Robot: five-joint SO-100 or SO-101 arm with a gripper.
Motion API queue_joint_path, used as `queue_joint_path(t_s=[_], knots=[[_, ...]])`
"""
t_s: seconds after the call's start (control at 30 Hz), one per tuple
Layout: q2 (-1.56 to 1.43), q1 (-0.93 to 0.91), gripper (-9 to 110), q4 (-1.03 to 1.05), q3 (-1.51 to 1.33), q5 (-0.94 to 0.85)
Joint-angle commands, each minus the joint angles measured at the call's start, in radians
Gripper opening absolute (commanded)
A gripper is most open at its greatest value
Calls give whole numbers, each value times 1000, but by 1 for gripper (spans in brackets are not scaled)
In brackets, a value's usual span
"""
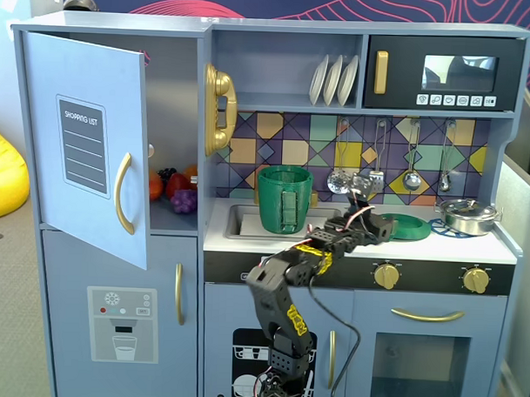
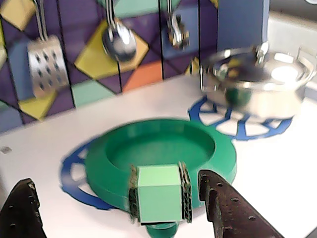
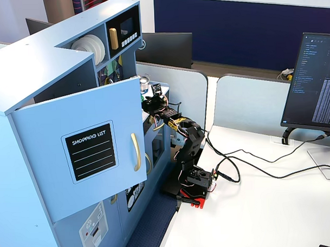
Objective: Take off the lid from the green recipient and place it on the counter
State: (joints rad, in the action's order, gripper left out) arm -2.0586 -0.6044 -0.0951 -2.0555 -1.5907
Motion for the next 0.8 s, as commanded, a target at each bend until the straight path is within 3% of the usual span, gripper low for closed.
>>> queue_joint_path(t_s=[0.0, 0.37, 0.6, 0.77], knots=[[-233, 3, 34, 117, -3, 18], [-615, 58, 31, 635, -18, -8], [-627, 138, 27, 1163, 43, 15], [-626, 264, 25, 1261, -17, -18]])
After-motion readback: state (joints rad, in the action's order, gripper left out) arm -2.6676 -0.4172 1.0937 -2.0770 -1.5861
